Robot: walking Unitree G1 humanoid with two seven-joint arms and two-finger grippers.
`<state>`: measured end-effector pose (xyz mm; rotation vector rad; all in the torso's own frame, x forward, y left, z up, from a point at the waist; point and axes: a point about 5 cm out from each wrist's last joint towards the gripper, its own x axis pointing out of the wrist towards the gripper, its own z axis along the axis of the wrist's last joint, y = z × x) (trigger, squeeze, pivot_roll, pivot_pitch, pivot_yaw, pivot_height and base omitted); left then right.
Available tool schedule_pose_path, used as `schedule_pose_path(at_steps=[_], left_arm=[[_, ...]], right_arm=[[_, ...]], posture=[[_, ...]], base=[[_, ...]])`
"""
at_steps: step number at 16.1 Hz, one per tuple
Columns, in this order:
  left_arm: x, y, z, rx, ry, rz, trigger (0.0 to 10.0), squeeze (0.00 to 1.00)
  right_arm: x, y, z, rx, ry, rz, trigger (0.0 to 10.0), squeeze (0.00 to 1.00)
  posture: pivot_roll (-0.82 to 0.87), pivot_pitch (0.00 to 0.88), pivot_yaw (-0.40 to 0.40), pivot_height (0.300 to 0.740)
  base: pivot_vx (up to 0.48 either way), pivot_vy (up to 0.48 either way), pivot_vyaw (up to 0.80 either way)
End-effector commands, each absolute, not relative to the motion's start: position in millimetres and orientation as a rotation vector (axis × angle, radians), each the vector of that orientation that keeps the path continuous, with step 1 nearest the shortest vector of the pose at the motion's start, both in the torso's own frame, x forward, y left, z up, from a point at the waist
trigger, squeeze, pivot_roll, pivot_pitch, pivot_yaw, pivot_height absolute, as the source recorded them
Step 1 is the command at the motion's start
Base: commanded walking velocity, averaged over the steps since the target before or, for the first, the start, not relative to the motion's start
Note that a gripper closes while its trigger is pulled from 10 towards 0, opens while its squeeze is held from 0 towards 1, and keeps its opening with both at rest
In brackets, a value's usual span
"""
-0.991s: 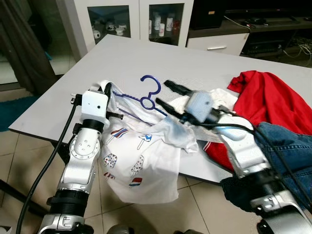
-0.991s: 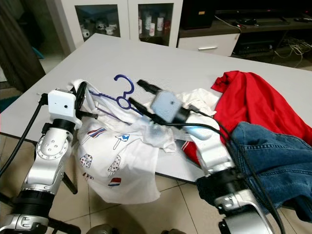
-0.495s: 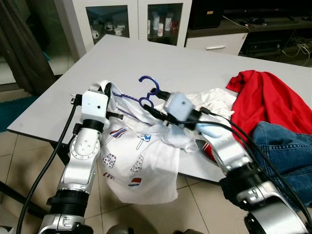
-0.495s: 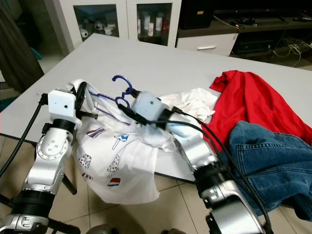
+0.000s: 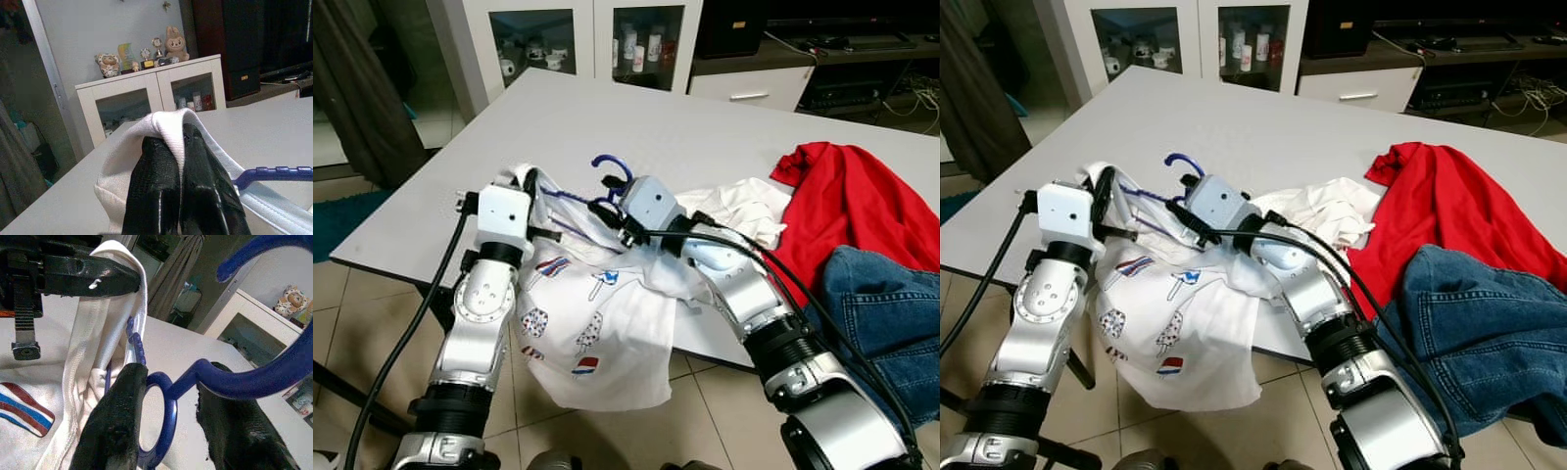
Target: Hang hanger
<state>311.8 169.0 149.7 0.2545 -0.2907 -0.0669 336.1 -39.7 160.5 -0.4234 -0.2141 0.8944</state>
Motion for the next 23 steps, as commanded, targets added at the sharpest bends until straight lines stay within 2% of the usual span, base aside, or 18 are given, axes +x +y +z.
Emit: schedule_pose_path(at_steps=[1, 10, 17, 23], left_arm=[[310, 166, 154, 0.257, -0.314, -0.072, 0.0, 0.0], [313, 164, 155, 0.259, -0.317, -0.085, 0.0, 0.0], [312, 178, 158, 0.273, -0.325, -0.037, 0.0, 0.0], [321, 187, 172, 0.321, -0.355, -0.049, 0.0, 0.0]], right_arm=[[339, -44, 166, -0.401, -0.221, 0.881, 0.0, 0.0], [346, -57, 178, -0.299, -0.243, 0.799, 0.0, 0.0], [327, -85, 180, -0.269, -0.291, 0.986, 0.0, 0.0], [320, -99, 177, -0.354, -0.255, 1.064, 0.0, 0.0]], posture=[[0.06, 0.0, -0.027, 0.74], [0.05, 0.0, -0.019, 0.74], [0.06, 0.0, -0.03, 0.74], [0.05, 0.0, -0.023, 0.74]], base=[[0.0, 0.0, 0.0], [0.0, 0.0, 0.0], [0.0, 0.0, 0.0], [0.0, 0.0, 0.0]])
